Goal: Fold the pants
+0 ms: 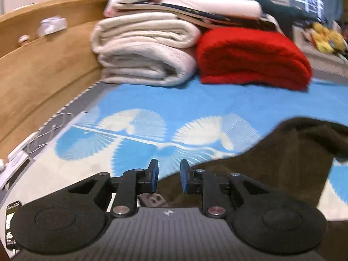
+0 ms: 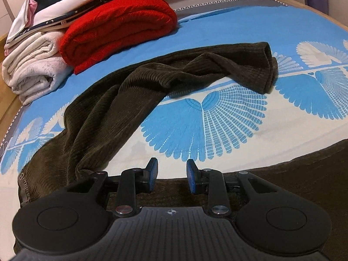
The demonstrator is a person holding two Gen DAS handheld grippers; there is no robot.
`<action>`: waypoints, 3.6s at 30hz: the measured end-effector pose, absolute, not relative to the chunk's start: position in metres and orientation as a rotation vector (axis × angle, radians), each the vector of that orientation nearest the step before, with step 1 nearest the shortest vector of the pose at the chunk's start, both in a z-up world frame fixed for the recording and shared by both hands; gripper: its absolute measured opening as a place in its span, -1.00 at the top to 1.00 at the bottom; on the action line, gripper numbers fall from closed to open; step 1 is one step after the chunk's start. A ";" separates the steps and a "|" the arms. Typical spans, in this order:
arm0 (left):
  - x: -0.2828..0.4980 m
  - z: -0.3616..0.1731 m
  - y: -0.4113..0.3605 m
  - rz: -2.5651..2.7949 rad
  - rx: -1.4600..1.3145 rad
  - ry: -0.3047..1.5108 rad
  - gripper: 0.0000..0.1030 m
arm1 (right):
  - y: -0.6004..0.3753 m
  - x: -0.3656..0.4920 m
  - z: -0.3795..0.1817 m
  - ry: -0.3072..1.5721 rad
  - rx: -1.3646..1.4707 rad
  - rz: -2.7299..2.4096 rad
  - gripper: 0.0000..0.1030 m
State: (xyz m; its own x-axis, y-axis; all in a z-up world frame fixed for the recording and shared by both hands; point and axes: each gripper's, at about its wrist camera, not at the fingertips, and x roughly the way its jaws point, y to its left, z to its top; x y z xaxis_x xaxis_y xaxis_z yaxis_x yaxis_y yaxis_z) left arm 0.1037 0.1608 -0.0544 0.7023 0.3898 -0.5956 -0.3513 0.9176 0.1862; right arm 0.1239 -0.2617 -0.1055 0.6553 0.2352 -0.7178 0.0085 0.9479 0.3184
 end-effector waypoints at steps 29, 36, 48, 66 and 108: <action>0.172 -0.148 0.002 -0.021 -0.086 0.944 0.53 | -0.402 0.205 -0.126 0.631 0.550 -0.123 0.41; 0.193 -0.163 -0.010 -0.040 -0.078 0.973 0.15 | -0.404 0.245 -0.145 0.657 0.455 -0.127 0.33; 0.209 -0.190 -0.025 -0.038 -0.040 1.007 -0.01 | -0.409 0.290 -0.177 0.711 0.369 -0.194 0.16; 0.168 -0.154 -0.018 -0.302 0.239 0.935 0.73 | -0.491 0.288 0.005 0.431 0.315 -0.234 0.89; 0.172 -0.157 0.250 0.333 -0.231 1.001 -0.35 | -0.509 0.217 -0.100 0.513 0.415 -0.629 0.38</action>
State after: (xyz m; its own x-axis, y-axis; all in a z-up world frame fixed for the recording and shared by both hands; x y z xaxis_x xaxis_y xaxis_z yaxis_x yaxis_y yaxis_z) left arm 0.1723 0.2501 -0.1573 0.4958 0.1670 -0.8523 -0.3768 0.9255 -0.0378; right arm 0.2166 -0.5088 -0.1005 0.6929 -0.4464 -0.5662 0.6447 0.7352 0.2093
